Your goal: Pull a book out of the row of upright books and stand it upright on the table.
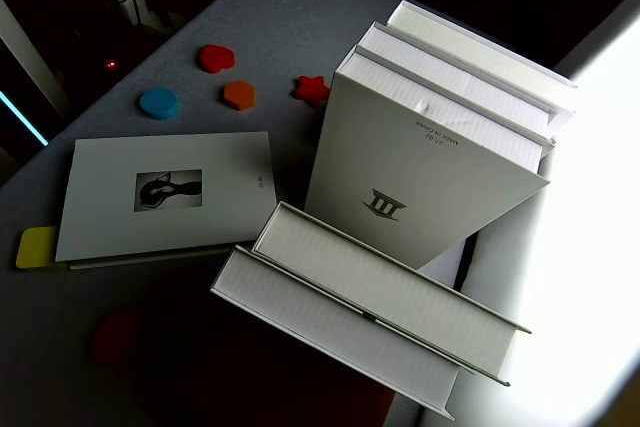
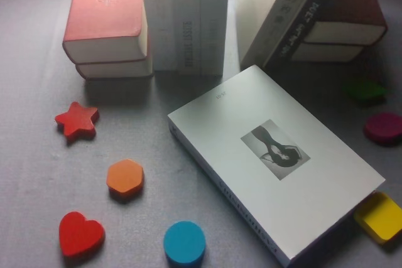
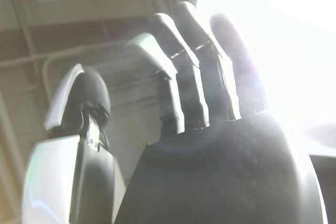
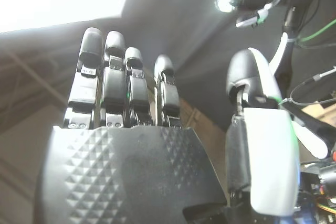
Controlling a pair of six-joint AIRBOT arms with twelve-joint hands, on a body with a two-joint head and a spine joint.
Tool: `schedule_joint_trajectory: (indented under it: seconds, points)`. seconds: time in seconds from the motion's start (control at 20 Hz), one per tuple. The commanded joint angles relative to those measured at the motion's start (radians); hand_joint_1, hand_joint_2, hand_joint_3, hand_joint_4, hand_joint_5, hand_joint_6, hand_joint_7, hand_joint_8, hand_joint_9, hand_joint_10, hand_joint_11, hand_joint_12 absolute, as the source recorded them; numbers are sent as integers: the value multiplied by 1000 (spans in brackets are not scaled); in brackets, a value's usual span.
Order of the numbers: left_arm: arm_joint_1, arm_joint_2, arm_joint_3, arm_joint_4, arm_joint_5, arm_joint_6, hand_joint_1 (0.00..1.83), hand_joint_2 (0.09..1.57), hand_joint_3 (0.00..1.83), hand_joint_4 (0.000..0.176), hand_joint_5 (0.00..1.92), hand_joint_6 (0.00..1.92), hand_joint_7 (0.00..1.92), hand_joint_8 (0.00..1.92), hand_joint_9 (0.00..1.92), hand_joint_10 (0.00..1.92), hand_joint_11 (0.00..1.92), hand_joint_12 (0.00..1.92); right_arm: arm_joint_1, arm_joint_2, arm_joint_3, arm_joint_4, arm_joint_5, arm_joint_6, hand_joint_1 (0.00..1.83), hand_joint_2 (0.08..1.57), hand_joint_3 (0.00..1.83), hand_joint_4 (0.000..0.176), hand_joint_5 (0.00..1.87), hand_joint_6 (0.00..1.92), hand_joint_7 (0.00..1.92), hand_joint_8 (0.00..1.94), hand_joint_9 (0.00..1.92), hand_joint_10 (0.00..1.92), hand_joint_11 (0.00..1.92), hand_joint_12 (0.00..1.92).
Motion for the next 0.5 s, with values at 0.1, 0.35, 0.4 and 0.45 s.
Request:
schedule_joint_trajectory:
  seconds: [0.1, 0.35, 0.4, 0.45]
  points:
    - [-6, -2, 2, -52, -92, -8, 965, 1360, 22, 56, 506, 1721, 597, 1545, 515, 1442, 303, 1747, -34, 39, -51, 123, 151, -89, 604, 1390, 8, 144, 489, 1384, 733, 23, 708, 40, 161, 1167]
    - [-66, -29, -2, -18, -92, -8, 1026, 1361, 24, 29, 498, 1742, 615, 1596, 528, 1451, 305, 1733, -85, 71, -94, 153, 298, -143, 857, 1369, 0, 68, 518, 1656, 598, 1259, 589, 1152, 346, 1314]
    - [-71, -34, -3, -18, -92, -8, 1026, 1361, 23, 29, 498, 1742, 615, 1596, 529, 1451, 305, 1733, -86, 71, -92, 153, 304, -141, 834, 1336, 0, 116, 573, 1587, 626, 1149, 634, 1137, 418, 1338]
    - [-82, -40, -2, -18, -92, -8, 1026, 1361, 23, 29, 498, 1742, 615, 1596, 529, 1451, 305, 1732, -85, 64, -82, 164, 293, -141, 858, 1337, 0, 70, 580, 1595, 610, 1245, 634, 1250, 542, 1460]
